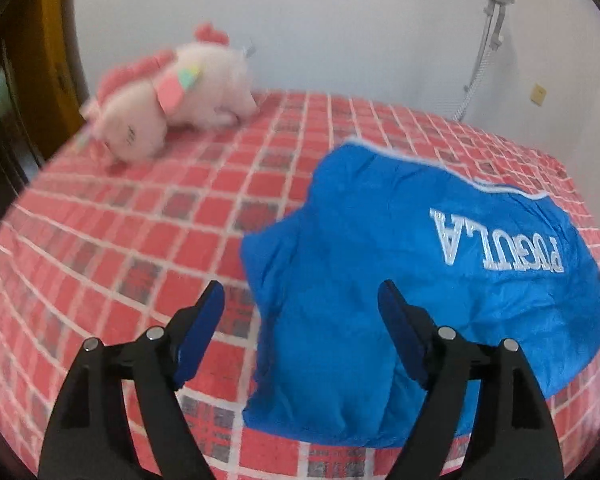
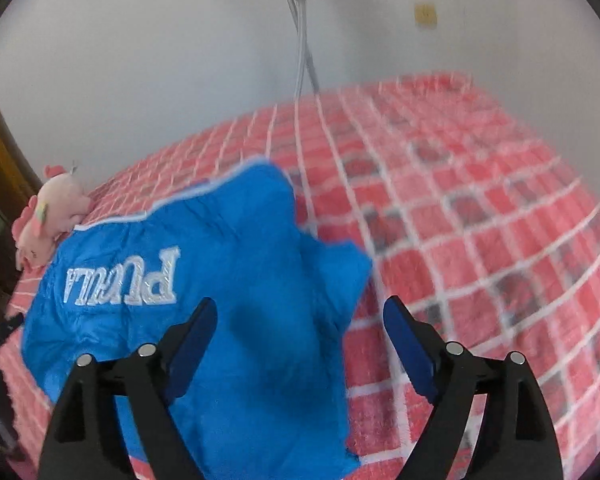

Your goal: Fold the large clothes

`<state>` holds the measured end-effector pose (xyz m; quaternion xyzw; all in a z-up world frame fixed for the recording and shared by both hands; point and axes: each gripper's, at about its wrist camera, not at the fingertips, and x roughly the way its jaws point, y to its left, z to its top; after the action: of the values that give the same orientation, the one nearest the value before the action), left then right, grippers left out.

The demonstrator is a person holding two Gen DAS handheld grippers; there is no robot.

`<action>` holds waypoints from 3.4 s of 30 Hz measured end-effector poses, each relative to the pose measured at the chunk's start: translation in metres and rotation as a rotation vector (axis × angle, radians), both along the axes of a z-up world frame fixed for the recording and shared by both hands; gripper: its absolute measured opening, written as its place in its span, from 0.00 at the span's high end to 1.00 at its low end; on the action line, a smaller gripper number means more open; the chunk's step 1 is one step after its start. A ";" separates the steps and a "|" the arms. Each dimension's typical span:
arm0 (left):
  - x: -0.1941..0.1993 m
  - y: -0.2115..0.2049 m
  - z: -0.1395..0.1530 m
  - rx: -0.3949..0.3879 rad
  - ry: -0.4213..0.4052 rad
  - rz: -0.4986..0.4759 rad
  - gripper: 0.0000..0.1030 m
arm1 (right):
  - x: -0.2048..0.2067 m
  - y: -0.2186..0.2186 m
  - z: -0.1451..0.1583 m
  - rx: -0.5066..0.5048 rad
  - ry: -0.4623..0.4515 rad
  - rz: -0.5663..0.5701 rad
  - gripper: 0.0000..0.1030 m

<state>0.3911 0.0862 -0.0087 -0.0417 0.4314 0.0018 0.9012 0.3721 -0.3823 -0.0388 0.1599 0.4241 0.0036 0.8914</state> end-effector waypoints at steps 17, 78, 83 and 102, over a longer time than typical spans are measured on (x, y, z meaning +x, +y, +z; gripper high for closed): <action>0.023 0.014 -0.059 -0.294 0.113 -0.046 0.06 | 0.016 0.001 -0.048 0.150 0.094 0.079 0.03; -0.249 0.007 -0.045 -0.093 -0.119 -0.184 0.68 | -0.238 0.035 -0.040 0.099 -0.079 0.164 0.61; -0.252 0.004 -0.048 -0.064 -0.142 -0.175 0.67 | -0.240 0.037 -0.046 0.099 -0.093 0.152 0.59; -0.315 0.024 -0.008 -0.138 -0.225 -0.037 0.46 | -0.312 0.045 0.004 -0.118 -0.273 0.020 0.41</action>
<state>0.0759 0.1101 -0.0166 -0.0955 0.3276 -0.0494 0.9387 0.0602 -0.3372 -0.0349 0.1010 0.3002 0.0094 0.9485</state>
